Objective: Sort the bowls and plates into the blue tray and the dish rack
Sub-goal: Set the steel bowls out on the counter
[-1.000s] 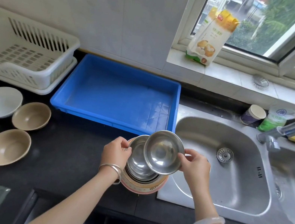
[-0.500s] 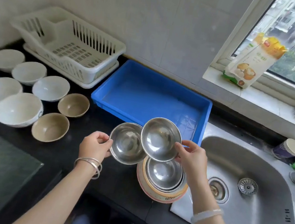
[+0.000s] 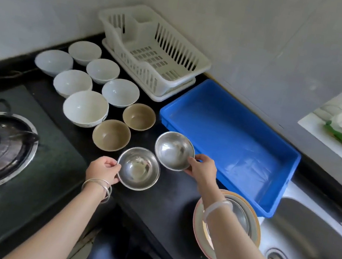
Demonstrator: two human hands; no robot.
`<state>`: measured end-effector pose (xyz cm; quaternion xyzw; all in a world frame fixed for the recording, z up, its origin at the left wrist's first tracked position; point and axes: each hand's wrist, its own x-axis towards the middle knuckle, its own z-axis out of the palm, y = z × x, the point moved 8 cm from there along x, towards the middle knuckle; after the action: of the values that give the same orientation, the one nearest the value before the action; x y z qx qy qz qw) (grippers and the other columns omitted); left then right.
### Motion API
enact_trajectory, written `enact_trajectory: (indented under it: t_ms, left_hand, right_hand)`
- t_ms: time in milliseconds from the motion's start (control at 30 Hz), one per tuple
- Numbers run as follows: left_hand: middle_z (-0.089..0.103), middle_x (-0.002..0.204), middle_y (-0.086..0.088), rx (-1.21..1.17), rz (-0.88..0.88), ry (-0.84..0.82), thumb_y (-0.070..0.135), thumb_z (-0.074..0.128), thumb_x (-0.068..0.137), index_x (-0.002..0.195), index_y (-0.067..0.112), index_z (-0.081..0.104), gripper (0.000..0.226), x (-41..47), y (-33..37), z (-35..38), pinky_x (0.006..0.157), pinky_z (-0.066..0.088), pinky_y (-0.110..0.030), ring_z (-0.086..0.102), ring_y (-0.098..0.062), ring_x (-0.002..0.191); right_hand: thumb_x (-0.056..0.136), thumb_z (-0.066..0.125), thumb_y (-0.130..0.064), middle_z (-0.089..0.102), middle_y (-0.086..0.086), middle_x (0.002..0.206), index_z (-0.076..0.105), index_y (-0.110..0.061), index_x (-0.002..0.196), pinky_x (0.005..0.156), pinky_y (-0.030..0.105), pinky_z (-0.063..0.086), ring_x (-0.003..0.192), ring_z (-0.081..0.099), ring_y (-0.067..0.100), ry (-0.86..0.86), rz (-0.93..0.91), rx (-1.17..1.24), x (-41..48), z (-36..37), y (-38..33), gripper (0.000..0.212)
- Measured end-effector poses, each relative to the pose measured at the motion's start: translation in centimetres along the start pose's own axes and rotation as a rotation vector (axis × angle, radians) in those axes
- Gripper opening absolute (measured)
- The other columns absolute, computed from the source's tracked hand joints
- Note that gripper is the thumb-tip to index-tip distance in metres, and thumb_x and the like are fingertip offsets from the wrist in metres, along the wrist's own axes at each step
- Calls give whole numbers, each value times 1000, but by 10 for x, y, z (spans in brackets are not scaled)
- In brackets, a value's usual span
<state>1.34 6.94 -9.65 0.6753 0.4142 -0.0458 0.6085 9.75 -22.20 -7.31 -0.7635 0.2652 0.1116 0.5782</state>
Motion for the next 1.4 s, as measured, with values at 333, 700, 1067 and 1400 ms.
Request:
enact_trajectory:
  t_ms: [333,700,1067,1400]
  left_hand:
    - [64,88,-13,-1,-64,-1,1,63,80,70,12,58,16,30,-10,0,68,55,-32,64,-29,83]
    - [64,84,-12,20,-71,0,1,63,80,70,13,58,16,37,-12,2,68,55,-33,64,-28,80]
    - [63,86,-8,19,-50,3,1,60,82,86,10,62,10,35,-12,3,70,54,-32,62,-25,78]
    - [68,108,-10,166,50,6,11,57,85,112,9,64,28,28,0,-5,93,51,-43,65,-28,92]
  right_hand:
    - [86,61,-6,61,9,96,59,-10,81,46,17,54,88,66,24,6,147,75,28,47,14,7]
    - [89,62,-11,61,5,91,59,-9,92,45,13,52,86,66,21,52,179,109,40,59,24,5]
    - [92,59,-16,64,11,105,58,-5,112,56,18,57,79,67,14,-11,192,160,43,67,30,23]
    - [95,52,-23,67,1,92,61,-12,115,68,25,54,81,66,17,-85,139,37,27,54,22,25]
